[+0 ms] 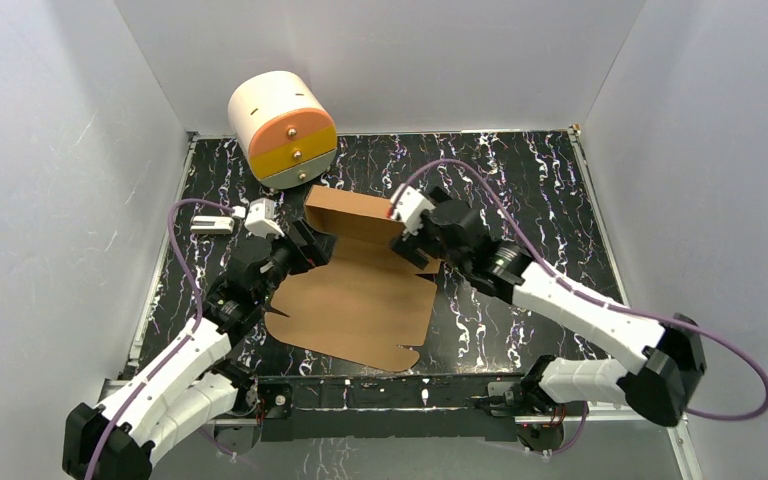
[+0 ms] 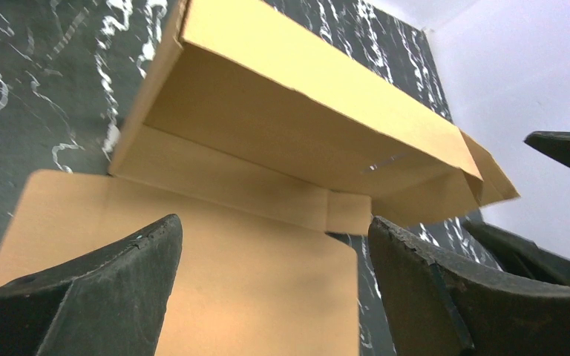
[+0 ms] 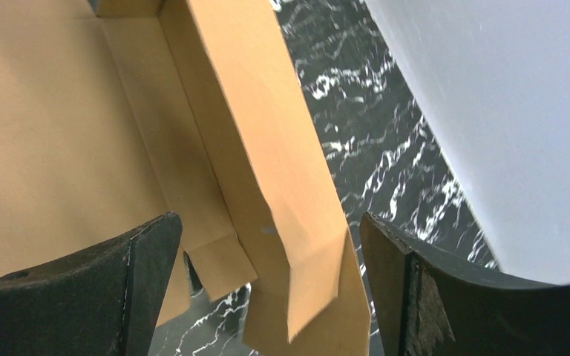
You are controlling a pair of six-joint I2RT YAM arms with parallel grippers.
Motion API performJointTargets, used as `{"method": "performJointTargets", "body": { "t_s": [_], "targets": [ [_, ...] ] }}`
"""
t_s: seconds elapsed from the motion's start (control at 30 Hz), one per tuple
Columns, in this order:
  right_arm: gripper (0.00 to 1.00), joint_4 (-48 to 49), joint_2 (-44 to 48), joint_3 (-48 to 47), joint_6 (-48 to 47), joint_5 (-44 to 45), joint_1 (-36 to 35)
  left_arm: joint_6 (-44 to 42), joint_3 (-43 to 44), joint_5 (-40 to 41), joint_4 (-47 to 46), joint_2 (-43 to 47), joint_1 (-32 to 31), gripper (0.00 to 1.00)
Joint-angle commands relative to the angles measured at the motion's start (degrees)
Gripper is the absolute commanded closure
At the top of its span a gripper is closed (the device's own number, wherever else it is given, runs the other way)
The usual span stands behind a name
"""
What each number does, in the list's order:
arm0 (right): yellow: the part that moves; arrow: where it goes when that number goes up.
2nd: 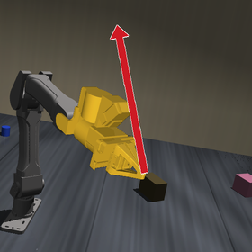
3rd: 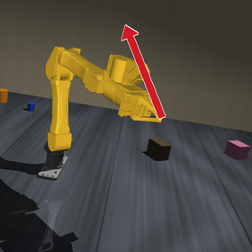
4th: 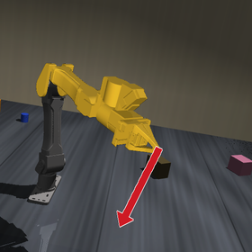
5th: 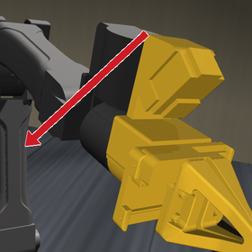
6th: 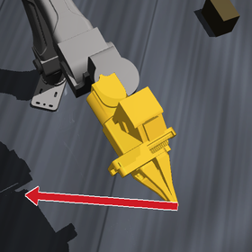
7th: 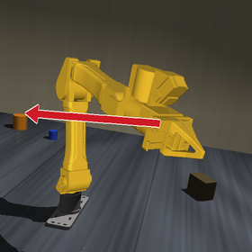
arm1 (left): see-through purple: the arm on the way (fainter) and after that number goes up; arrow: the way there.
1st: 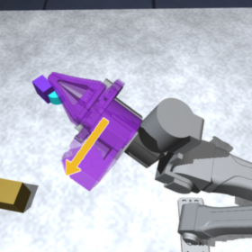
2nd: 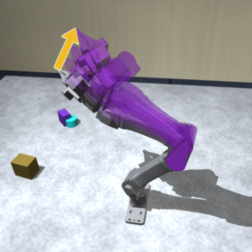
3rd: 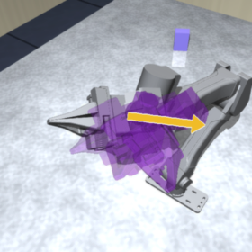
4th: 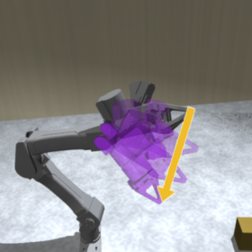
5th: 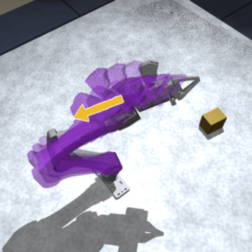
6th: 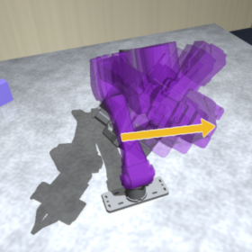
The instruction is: Fold the paper box
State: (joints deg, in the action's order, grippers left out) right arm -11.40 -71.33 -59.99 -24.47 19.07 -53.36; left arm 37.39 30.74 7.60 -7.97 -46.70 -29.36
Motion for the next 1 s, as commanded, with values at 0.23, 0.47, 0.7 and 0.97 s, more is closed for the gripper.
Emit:
{"method": "performJointTargets", "body": {
  "t_s": [0.23,0.47,0.7,0.97],
  "targets": [
    [0.05,5.0,20.33,14.83,16.72,1.35,9.67,7.79,0.99,-9.71,-0.74,-1.45,-5.44,0.08],
    [0.12,5.63,22.28,20.31,20.97,-2.97,17.43,7.89,2.3,-3.87,-6.97,-8.05,-14.05,0.08],
    [0.2,13.83,22.09,27.29,24.02,-11.58,24.35,6.7,4.82,1.16,-11.52,-14.14,-19.79,0.08],
    [0.51,23.16,19.79,32.0,23.53,-20.06,25.64,4.69,8.41,4.9,-18.09,-22.16,-24.57,0.07]
  ]
}}
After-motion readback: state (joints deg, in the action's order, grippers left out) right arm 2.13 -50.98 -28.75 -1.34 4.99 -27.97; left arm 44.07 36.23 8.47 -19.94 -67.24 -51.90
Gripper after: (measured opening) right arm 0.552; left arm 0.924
